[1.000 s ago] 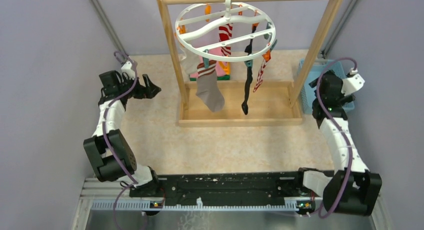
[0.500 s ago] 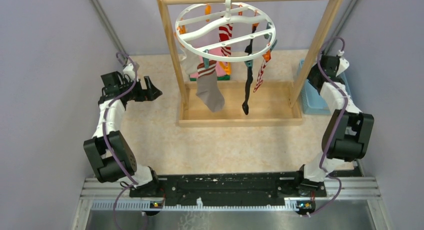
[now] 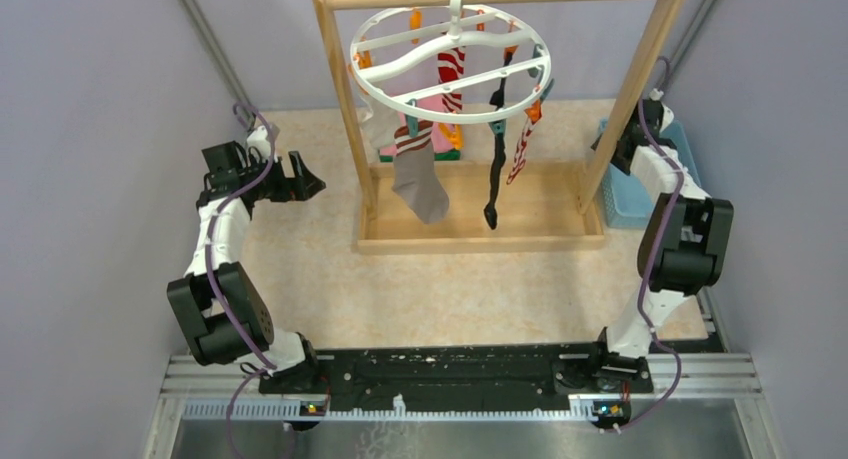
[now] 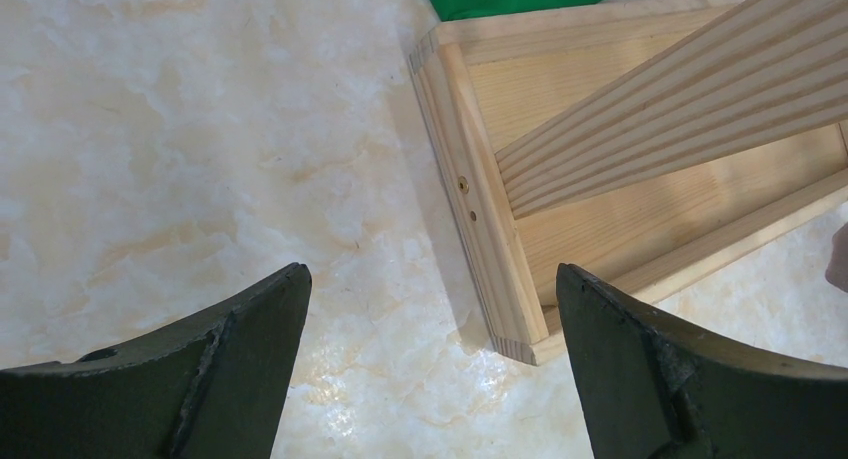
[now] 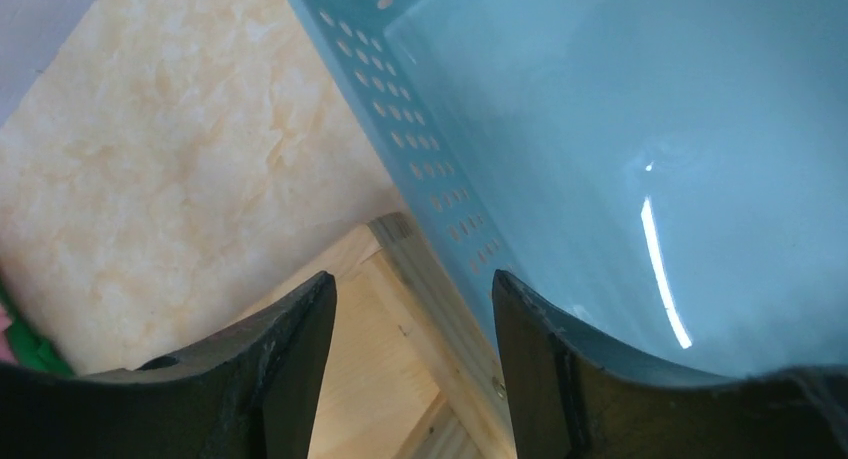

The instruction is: Remove the socks clipped to the hanger

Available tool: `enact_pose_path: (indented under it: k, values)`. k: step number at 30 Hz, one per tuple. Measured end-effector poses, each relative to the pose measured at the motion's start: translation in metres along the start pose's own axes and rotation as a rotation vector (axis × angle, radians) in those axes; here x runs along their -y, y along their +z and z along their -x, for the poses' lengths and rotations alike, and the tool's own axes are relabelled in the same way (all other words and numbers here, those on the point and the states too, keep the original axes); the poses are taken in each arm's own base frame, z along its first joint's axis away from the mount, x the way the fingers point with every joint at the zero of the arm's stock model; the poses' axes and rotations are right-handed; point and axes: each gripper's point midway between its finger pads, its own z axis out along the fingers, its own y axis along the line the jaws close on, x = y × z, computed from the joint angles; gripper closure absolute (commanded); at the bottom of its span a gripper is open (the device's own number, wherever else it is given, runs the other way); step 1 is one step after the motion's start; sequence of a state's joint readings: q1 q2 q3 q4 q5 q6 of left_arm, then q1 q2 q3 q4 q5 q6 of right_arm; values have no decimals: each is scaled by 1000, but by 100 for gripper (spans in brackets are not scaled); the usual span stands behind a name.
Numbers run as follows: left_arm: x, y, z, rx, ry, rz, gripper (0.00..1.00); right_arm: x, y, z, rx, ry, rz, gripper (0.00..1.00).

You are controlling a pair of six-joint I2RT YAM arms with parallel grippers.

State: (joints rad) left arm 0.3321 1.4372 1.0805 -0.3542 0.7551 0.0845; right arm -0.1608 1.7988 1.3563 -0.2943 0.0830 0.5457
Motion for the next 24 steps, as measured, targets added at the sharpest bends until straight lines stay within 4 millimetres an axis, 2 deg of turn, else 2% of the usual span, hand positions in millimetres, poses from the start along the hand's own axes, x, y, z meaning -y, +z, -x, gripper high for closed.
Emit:
enact_pose_path:
  k: [3,5,11,15,18,20,22,24]
  values:
    - [0,0,1,2,1,0,1,-12,4,5,12,-53,-22,36]
    - [0,0,1,3,-1,0,1,-12,6,7,19,-61,-37,36]
    - [2,0,2,4,-1,-7,1,5,5,3,30,-81,-106,38]
    - [2,-1,3,6,1,-9,1,27,0,-14,14,-76,-136,43]
    - [3,-1,3,8,2,-12,1,45,-1,-29,-6,-69,-160,57]
    - [3,-1,4,8,1,-14,1,52,1,-38,-25,-75,-168,72]
    - [4,-1,3,8,-1,-15,1,54,1,-47,-53,-88,-163,91]
    - [4,-1,3,7,-1,-15,1,50,1,-48,-55,-99,-143,100]
